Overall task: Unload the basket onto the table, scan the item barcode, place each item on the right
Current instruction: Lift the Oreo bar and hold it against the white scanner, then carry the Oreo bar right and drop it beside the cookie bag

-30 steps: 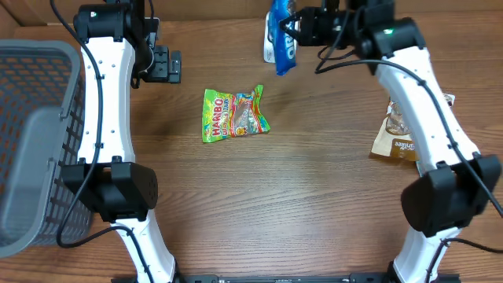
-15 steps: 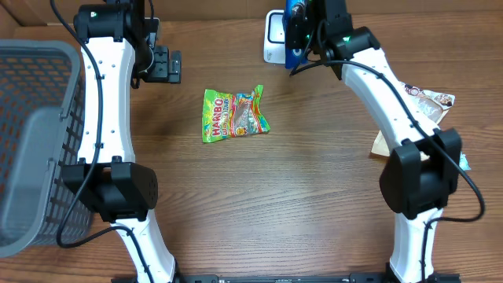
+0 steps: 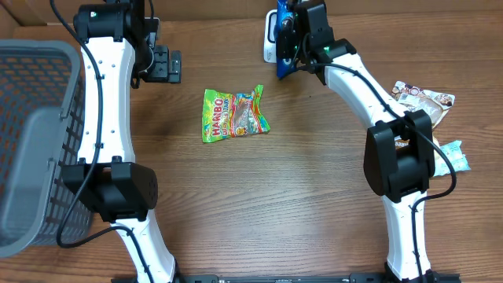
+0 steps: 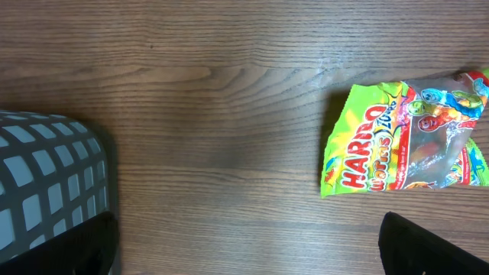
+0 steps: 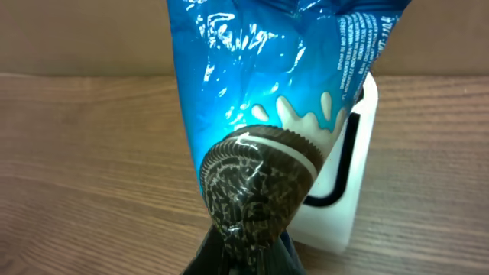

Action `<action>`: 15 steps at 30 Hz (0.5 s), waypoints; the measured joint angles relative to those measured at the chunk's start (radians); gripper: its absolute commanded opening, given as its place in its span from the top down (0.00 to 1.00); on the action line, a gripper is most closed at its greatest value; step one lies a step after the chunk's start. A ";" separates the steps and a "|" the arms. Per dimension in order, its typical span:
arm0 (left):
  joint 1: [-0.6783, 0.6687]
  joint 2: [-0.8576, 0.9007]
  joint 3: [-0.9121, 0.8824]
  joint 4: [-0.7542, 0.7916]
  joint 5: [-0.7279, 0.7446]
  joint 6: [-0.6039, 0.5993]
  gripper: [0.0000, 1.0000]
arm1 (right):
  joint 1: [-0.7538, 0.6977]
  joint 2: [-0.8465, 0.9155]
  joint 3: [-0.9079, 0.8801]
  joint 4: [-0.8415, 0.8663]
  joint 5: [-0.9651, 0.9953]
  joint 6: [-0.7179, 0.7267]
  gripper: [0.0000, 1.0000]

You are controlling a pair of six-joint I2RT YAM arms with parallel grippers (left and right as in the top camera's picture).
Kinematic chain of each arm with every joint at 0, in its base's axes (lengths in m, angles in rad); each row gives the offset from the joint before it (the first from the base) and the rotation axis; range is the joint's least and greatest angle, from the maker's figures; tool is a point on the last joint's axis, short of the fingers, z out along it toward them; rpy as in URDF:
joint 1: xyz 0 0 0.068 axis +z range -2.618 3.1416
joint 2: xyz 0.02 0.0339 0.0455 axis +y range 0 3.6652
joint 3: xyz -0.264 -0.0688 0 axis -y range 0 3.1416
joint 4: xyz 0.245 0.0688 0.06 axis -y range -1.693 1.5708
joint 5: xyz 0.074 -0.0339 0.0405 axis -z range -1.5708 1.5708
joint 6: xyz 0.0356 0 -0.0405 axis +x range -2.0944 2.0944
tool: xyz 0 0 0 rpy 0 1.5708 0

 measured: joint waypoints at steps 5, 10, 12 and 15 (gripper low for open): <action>0.000 0.000 0.000 0.000 0.000 0.000 0.01 | 0.000 0.000 0.000 0.027 0.001 0.038 0.96; 0.000 0.000 0.000 0.000 0.000 0.000 0.00 | 0.000 0.001 0.000 0.048 0.002 0.157 0.96; 0.000 0.000 0.000 0.000 0.000 0.000 0.00 | 0.000 0.001 0.000 0.070 0.001 0.244 0.96; 0.000 0.000 0.000 0.000 0.000 0.000 0.00 | 0.000 0.001 0.000 0.099 0.001 0.373 0.96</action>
